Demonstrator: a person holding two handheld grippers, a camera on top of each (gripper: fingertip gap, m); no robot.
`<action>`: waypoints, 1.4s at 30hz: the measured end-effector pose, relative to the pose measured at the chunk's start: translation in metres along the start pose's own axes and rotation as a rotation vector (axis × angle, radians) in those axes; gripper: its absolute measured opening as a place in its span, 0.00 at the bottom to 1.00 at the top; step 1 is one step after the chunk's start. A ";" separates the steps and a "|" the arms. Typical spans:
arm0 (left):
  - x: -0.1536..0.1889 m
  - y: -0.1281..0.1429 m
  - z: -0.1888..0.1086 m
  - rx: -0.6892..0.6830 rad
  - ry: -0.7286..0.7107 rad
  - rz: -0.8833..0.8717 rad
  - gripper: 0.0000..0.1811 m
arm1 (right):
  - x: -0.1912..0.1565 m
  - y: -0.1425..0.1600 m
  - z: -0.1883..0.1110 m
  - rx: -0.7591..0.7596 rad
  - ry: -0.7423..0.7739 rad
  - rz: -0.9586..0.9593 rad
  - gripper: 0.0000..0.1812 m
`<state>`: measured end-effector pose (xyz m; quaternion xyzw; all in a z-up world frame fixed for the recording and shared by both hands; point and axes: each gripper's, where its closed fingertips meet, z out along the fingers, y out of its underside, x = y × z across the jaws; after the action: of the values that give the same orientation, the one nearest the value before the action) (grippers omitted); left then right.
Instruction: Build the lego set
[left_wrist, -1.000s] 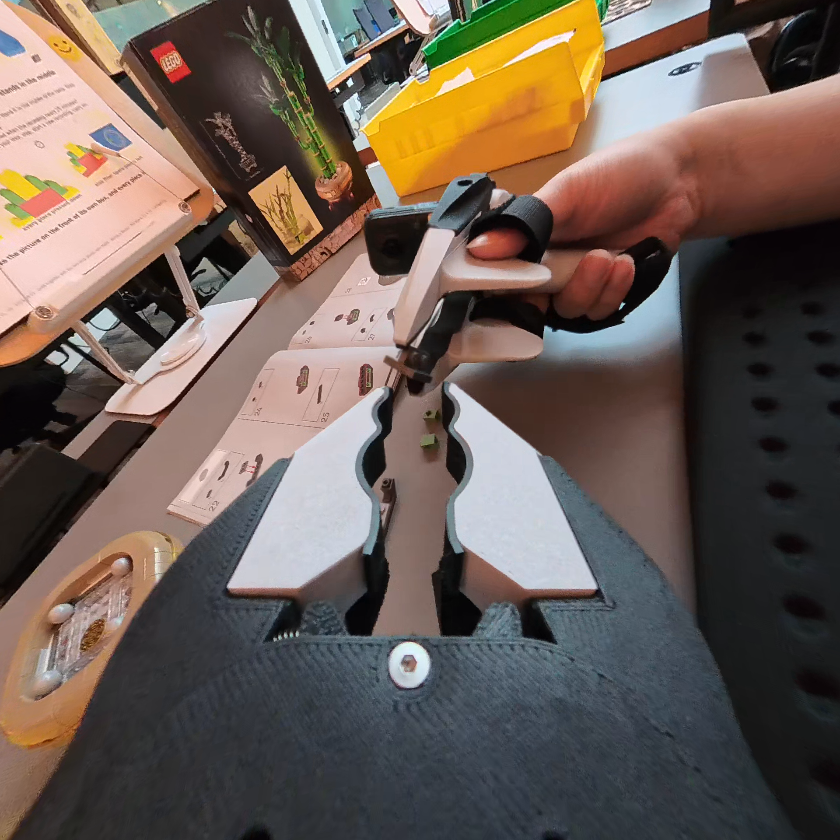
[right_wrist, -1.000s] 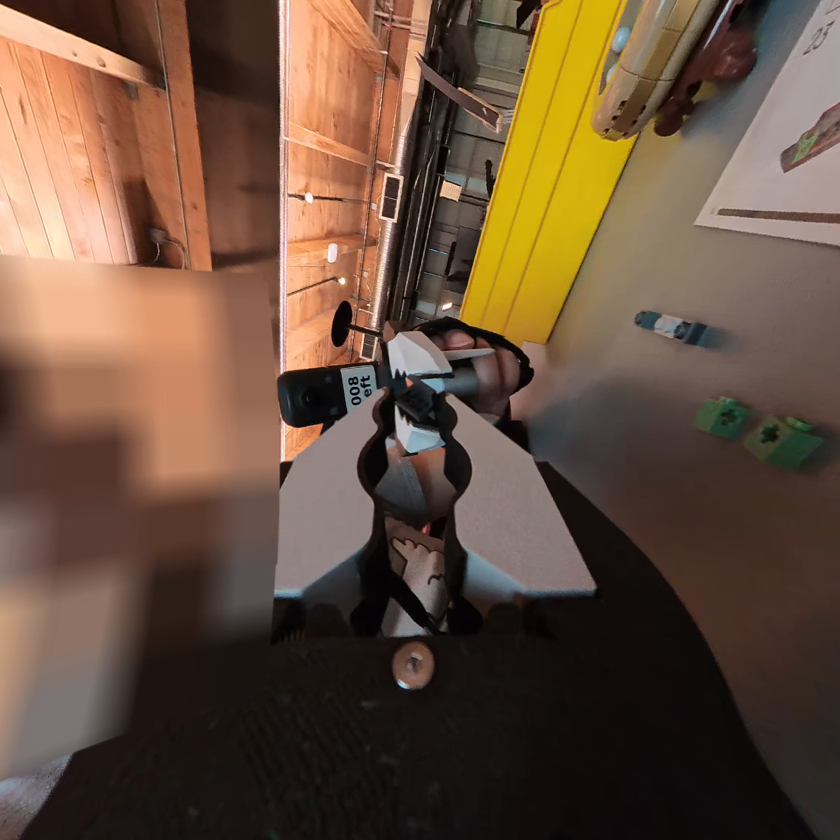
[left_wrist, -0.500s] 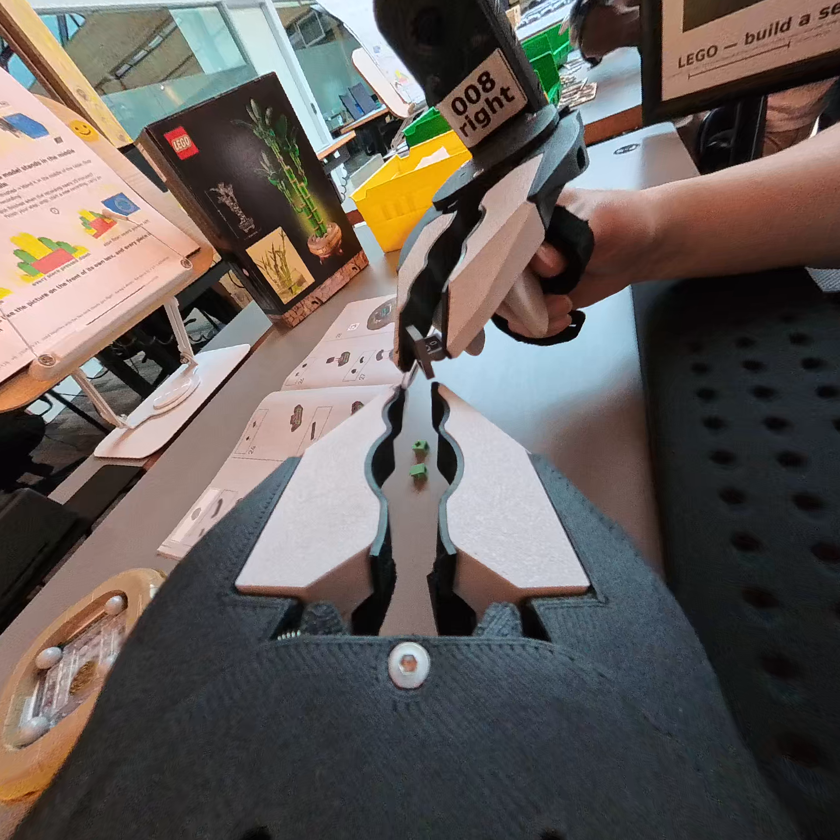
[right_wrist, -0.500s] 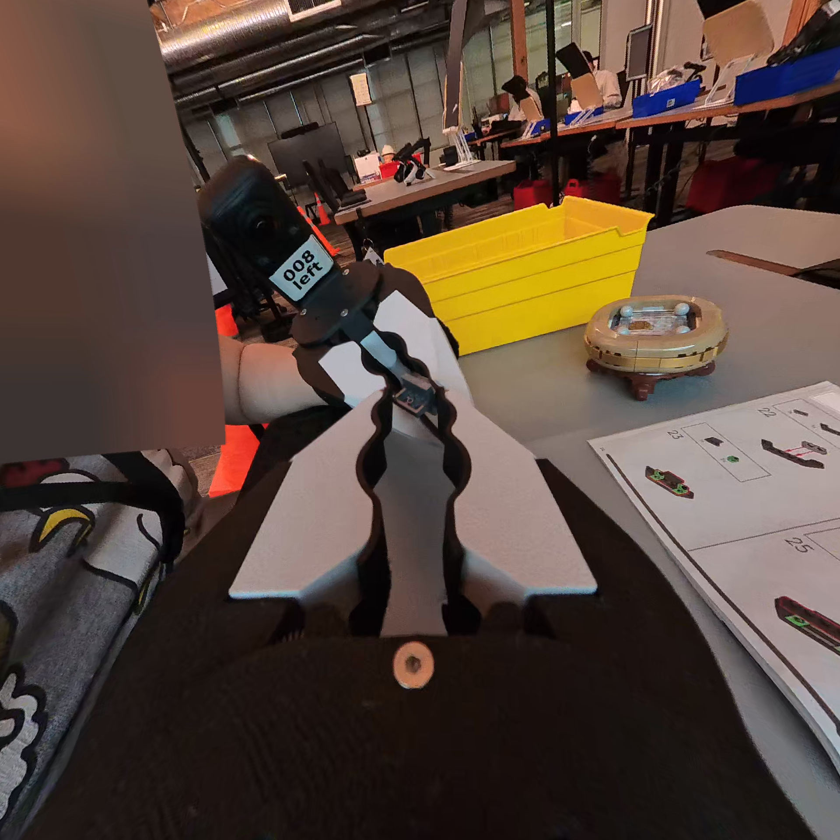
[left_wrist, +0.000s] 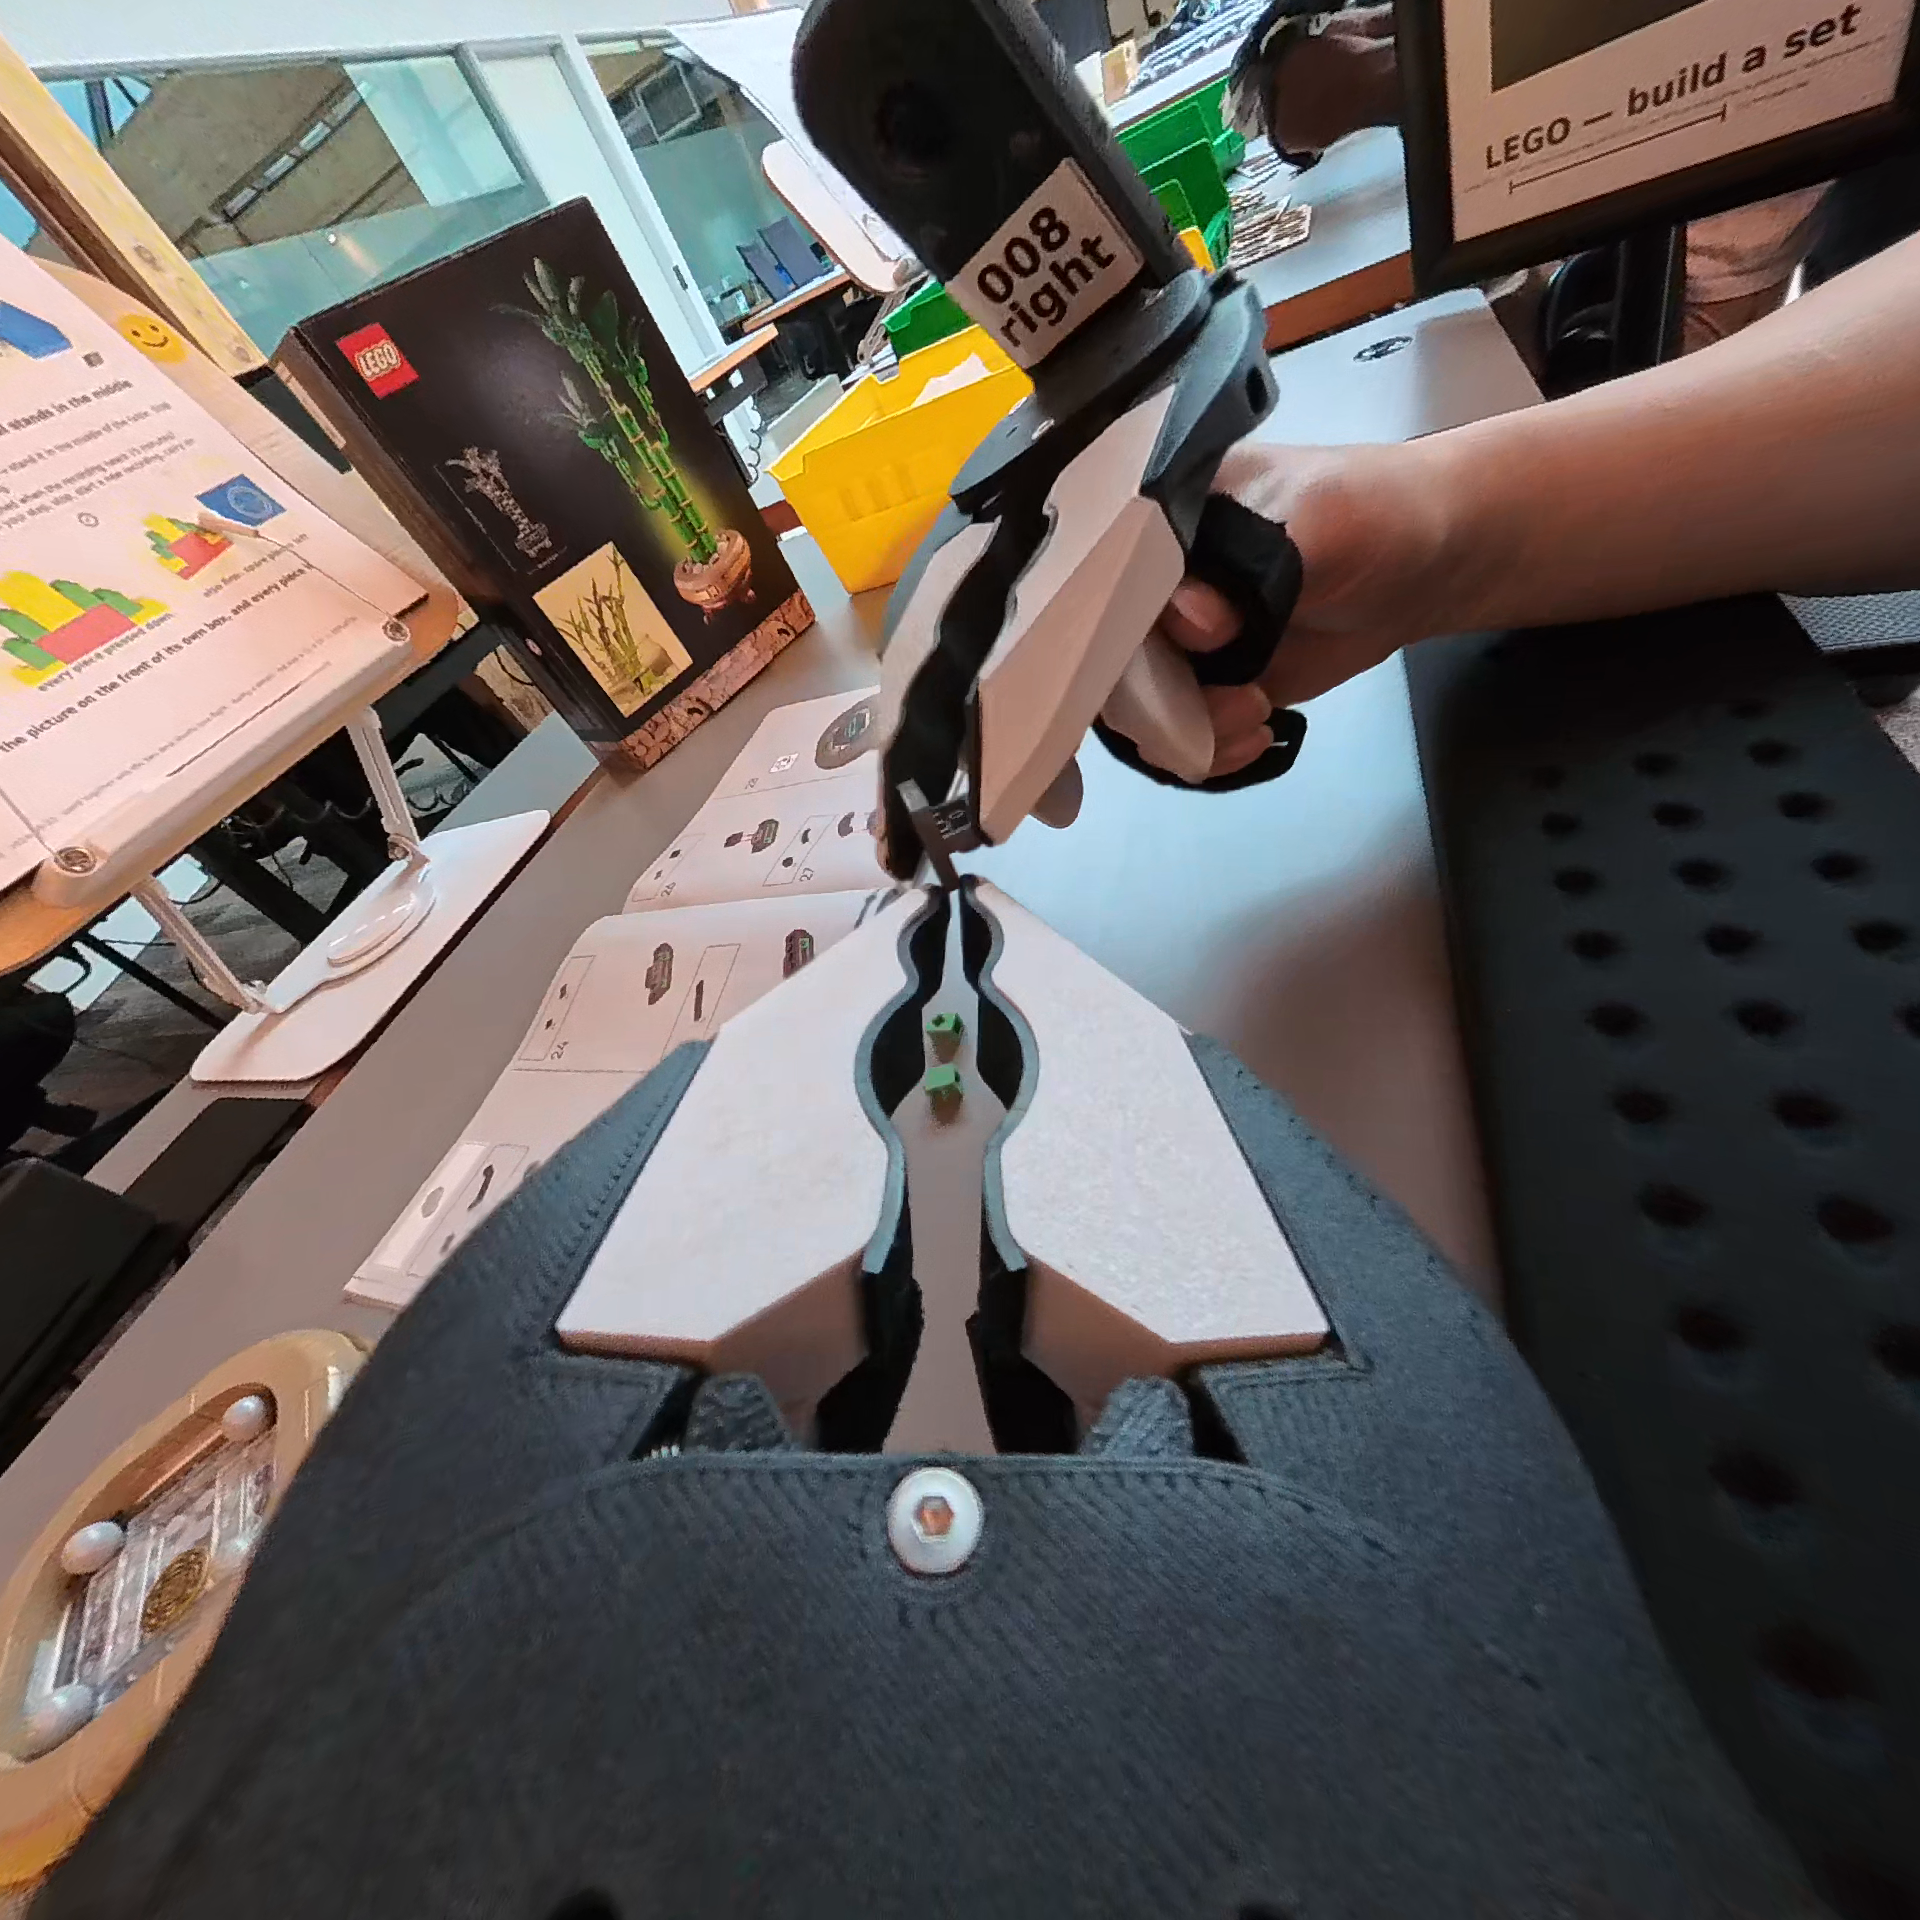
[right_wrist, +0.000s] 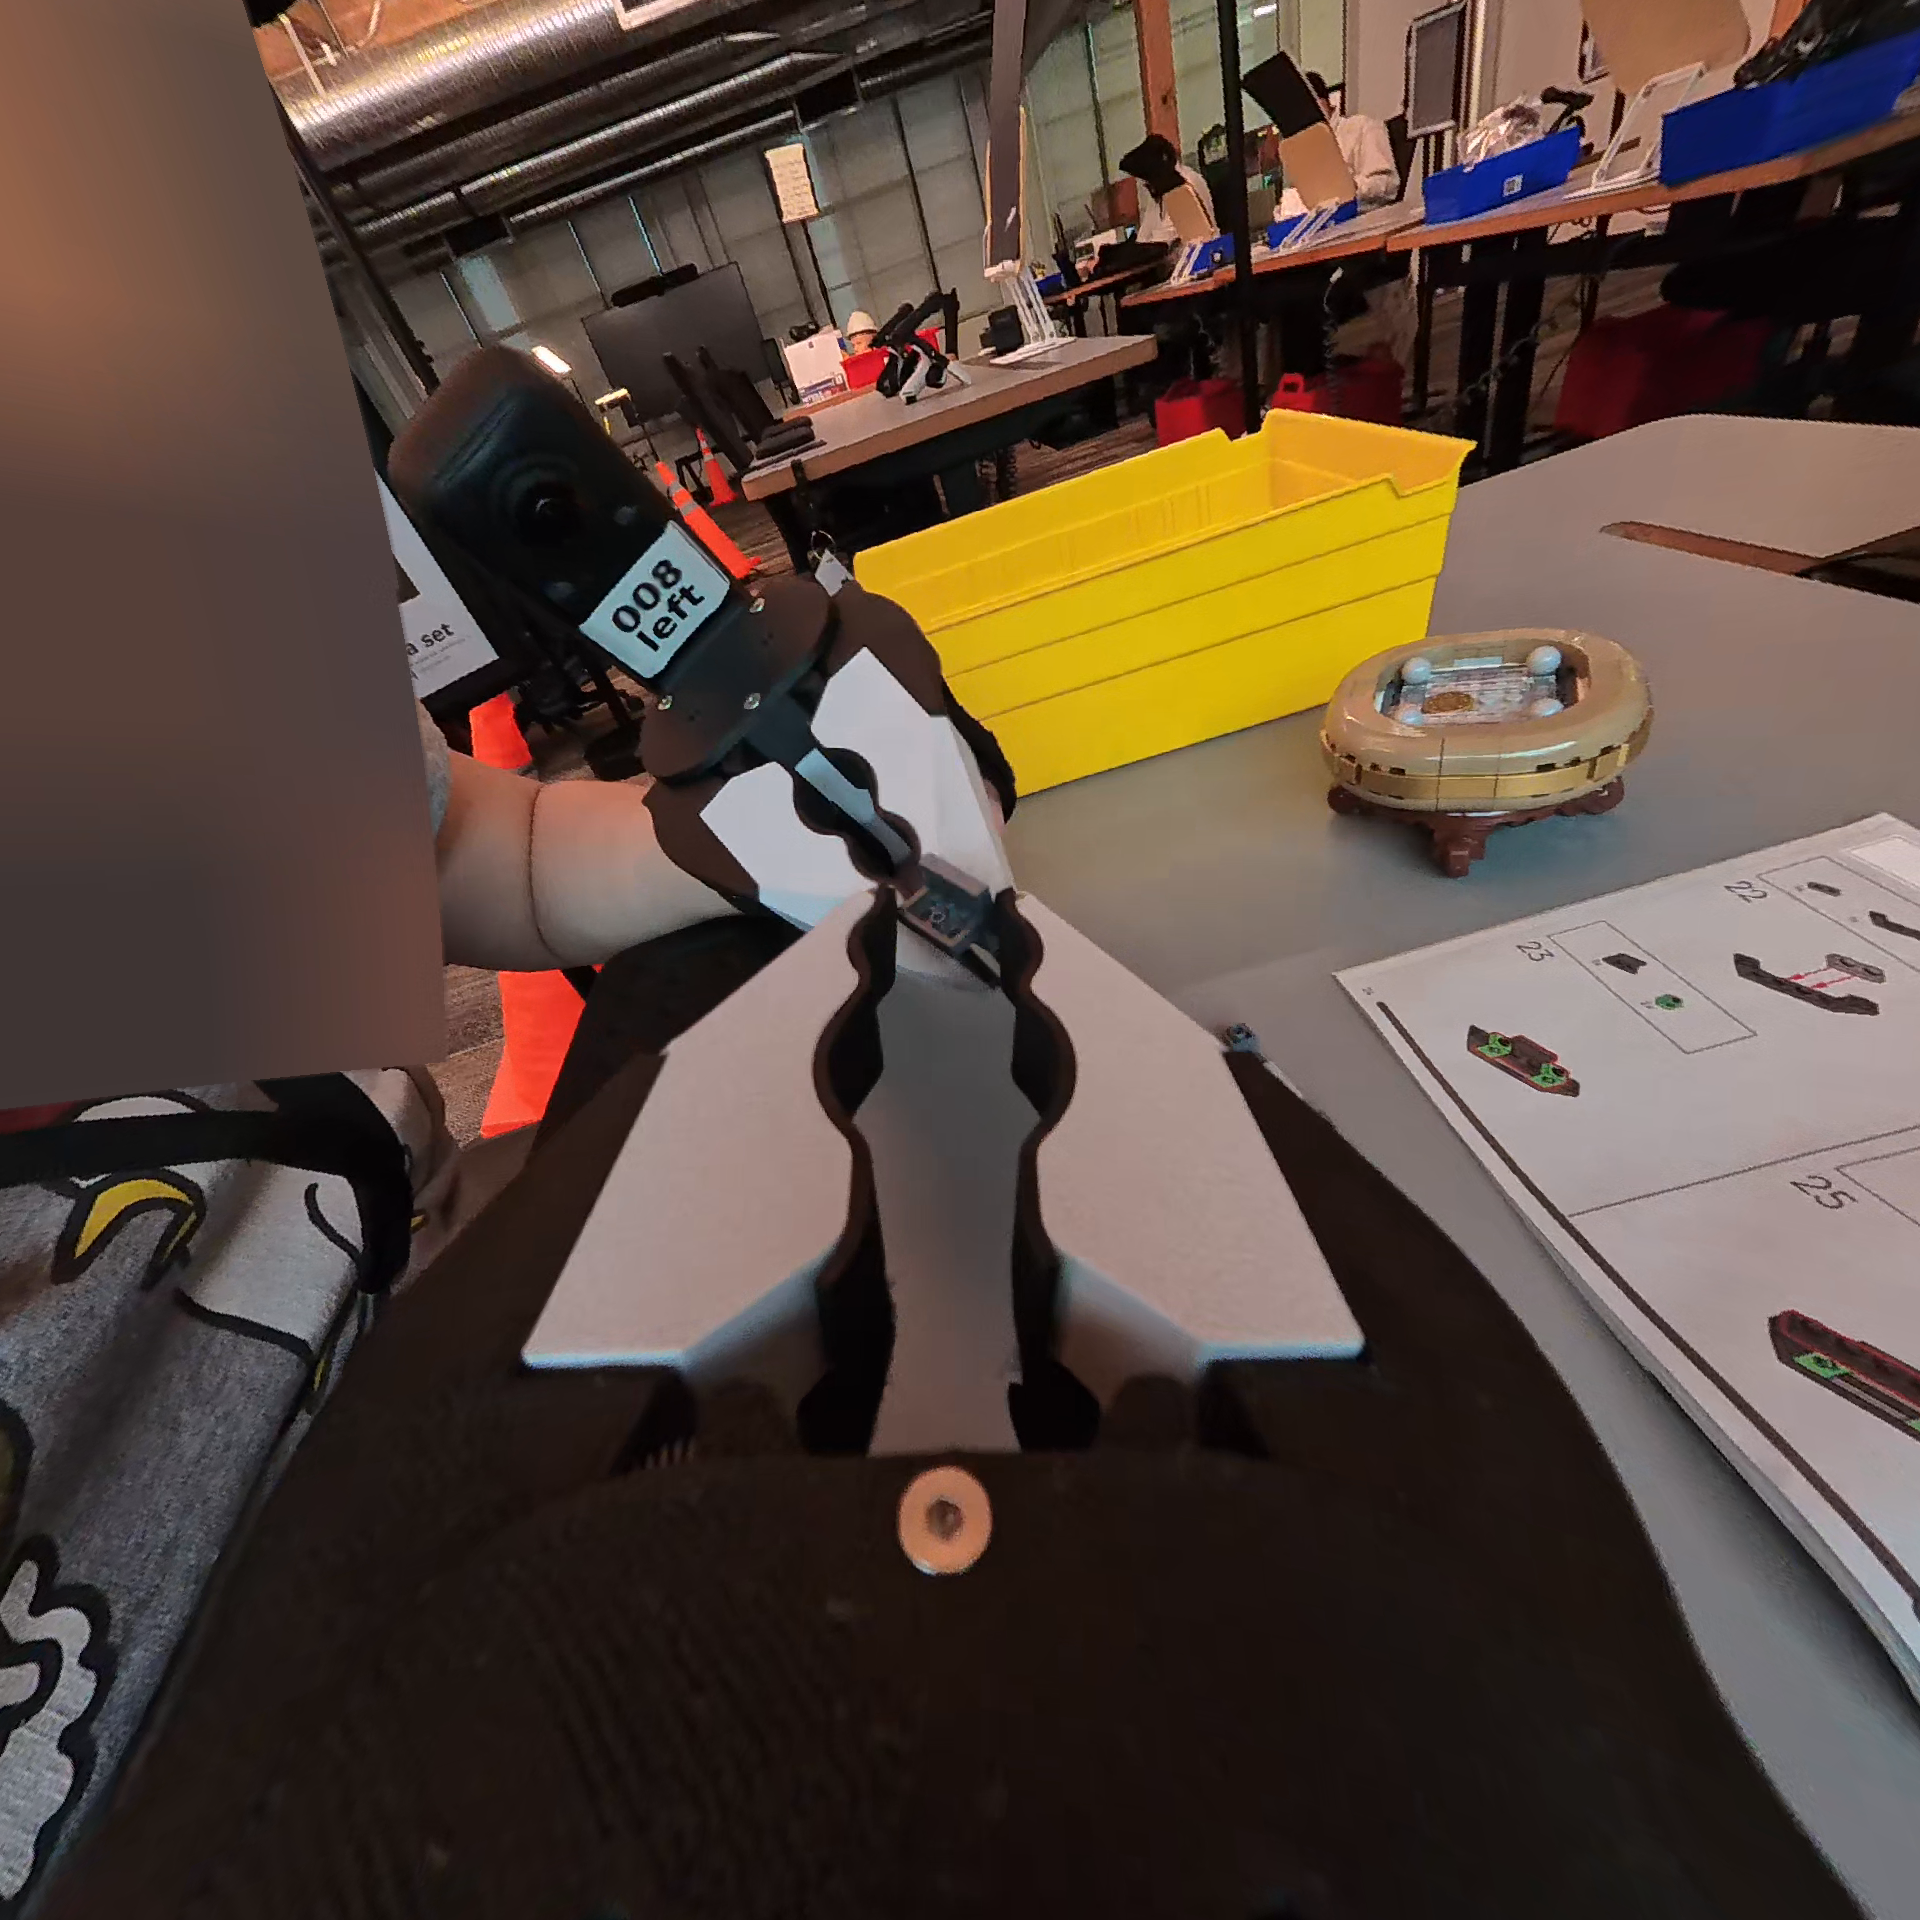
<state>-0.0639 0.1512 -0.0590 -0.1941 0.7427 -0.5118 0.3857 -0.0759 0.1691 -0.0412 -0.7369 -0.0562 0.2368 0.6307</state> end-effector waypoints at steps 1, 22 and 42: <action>-0.001 0.001 0.000 -0.006 -0.004 -0.008 0.00 | 0.002 0.002 0.000 -0.011 0.009 0.001 0.09; -0.004 0.040 0.009 -0.181 0.073 -0.216 0.01 | 0.033 0.035 0.001 -0.179 0.155 0.062 0.09; 0.031 0.085 0.009 -0.470 0.253 -0.231 0.00 | 0.031 0.081 -0.002 -0.522 0.165 -0.365 0.07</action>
<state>-0.0678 0.1589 -0.1498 -0.2960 0.8561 -0.3864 0.1737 -0.0652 0.1627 -0.1269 -0.8681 -0.1951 0.0368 0.4549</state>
